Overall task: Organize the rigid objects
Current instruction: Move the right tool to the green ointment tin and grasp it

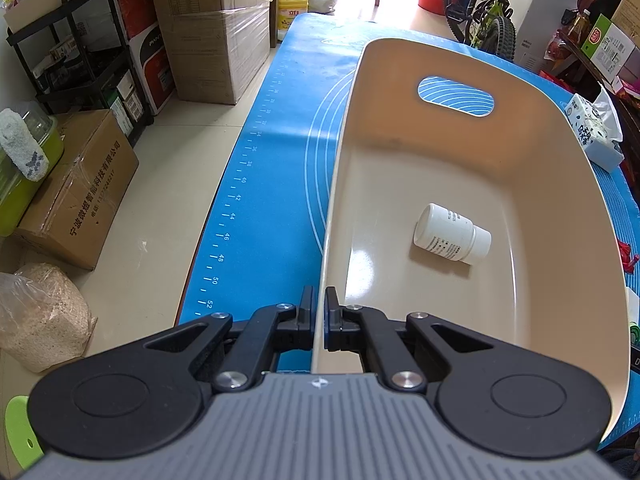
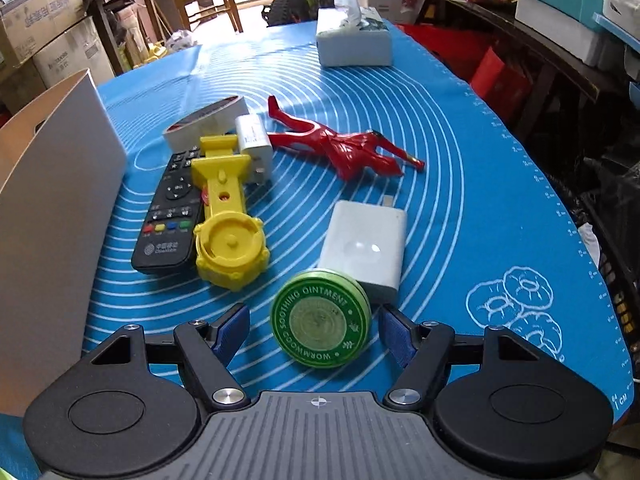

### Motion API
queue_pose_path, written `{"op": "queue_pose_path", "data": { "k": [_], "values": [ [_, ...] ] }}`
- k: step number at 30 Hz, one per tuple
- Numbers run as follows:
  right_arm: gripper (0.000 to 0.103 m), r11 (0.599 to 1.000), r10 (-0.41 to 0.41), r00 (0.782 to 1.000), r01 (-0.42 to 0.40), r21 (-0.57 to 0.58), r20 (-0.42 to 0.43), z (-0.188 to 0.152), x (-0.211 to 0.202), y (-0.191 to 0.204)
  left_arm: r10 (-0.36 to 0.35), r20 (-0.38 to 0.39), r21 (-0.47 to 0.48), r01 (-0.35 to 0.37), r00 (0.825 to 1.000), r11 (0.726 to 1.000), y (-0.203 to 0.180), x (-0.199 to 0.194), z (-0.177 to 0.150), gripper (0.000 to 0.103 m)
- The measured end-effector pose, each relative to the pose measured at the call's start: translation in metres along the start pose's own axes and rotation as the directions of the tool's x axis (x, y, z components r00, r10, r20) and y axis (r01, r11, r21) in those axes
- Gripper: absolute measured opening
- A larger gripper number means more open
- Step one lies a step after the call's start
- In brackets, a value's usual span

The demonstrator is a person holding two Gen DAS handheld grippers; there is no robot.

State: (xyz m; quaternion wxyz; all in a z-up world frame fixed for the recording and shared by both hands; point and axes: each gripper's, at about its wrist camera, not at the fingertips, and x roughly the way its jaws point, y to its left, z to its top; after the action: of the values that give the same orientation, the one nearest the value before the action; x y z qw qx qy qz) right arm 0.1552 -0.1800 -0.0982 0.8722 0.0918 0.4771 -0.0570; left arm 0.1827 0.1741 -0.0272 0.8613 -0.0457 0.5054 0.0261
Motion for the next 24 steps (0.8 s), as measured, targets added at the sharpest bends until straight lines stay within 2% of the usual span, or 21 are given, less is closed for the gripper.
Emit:
{"op": "queue_pose_path", "data": {
  "k": [3, 7, 8, 24],
  "values": [
    [0.071, 1.000, -0.009, 1.000, 0.010, -0.016, 0.007, -0.001, 0.000, 0.002, -0.002, 0.000, -0.002, 0.002, 1.000, 1.000, 0.001, 0.000, 0.000, 0.005],
    [0.056, 0.999, -0.031, 0.999, 0.031, -0.019, 0.017, -0.001, -0.003, 0.002, -0.003, 0.000, -0.003, 0.003, 1.000, 1.000, 0.001, 0.000, 0.001, 0.005],
    [0.055, 1.000, -0.026, 0.999, 0.026, -0.012, 0.018, -0.001, -0.003, 0.000, -0.004, 0.000, -0.004, 0.004, 1.000, 1.000, 0.001, 0.000, 0.001, 0.005],
    [0.055, 0.999, -0.042, 0.997, 0.042, -0.009, 0.065, 0.001, -0.018, 0.004, -0.012, -0.001, -0.013, 0.012, 1.000, 1.000, 0.001, 0.000, 0.002, 0.005]
  ]
}}
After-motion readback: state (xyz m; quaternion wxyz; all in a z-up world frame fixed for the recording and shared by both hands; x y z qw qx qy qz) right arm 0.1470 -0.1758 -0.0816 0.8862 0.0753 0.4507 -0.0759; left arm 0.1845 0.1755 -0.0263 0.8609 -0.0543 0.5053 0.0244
